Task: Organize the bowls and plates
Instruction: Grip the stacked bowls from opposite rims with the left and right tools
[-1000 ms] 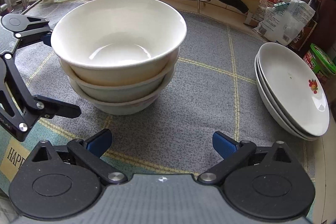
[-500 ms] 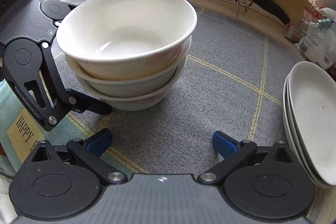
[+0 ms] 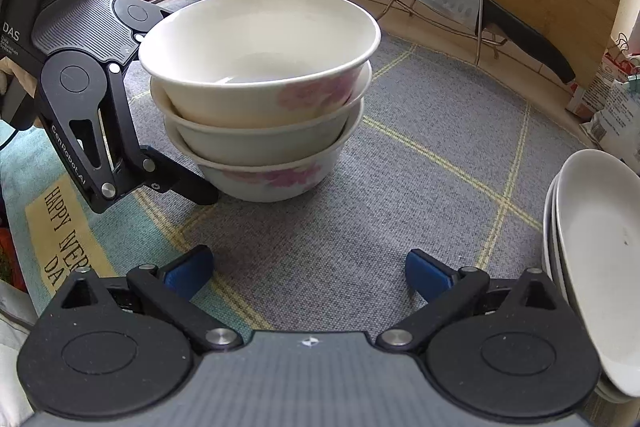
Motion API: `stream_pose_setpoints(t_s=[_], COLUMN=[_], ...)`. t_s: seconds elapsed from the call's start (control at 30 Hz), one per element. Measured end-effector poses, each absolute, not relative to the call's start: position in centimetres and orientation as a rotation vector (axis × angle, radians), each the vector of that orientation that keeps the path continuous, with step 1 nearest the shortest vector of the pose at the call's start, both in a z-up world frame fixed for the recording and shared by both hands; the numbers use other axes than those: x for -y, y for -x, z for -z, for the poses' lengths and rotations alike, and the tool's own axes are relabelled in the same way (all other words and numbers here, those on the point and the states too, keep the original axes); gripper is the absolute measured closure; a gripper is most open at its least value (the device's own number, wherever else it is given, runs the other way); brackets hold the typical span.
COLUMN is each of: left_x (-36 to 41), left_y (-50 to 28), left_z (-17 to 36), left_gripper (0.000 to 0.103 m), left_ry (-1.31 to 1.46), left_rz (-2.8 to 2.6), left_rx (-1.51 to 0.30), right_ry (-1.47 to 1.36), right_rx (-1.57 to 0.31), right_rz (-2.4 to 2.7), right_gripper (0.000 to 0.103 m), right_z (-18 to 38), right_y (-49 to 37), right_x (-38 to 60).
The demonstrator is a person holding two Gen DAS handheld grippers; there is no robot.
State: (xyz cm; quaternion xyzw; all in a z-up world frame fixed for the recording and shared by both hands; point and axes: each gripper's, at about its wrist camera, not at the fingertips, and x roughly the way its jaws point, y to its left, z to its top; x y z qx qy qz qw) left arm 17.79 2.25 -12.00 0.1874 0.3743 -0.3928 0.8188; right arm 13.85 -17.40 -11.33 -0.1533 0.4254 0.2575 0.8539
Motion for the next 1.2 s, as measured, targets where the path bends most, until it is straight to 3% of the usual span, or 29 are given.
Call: stream_pose_setpoints(t_s=[0.7,1.03,1.2], left_x=[-2.0,-1.3,-1.3], left_y=[-18.6,-18.6,-18.6], left_z=[11.7,11.2,11.1], left_gripper=[0.004,0.019,0.025], left_ry=[-0.478,-0.531,-0.530], left_rz=[0.939,0.992,1.016], left_rx=[-0.811,-0.800,-0.809], right_ry=[0.430,0.448,0.440], right_rx=[-0.934,-0.935,-0.938], right_rz=[-0.621,-0.723,-0.748], right_gripper=[0.000,0.019,0.023], right_z=[10.4,9.6,9.5], right_y=[-17.6,-18.0,-17.7], right_x=[14.5,14.0,14.1])
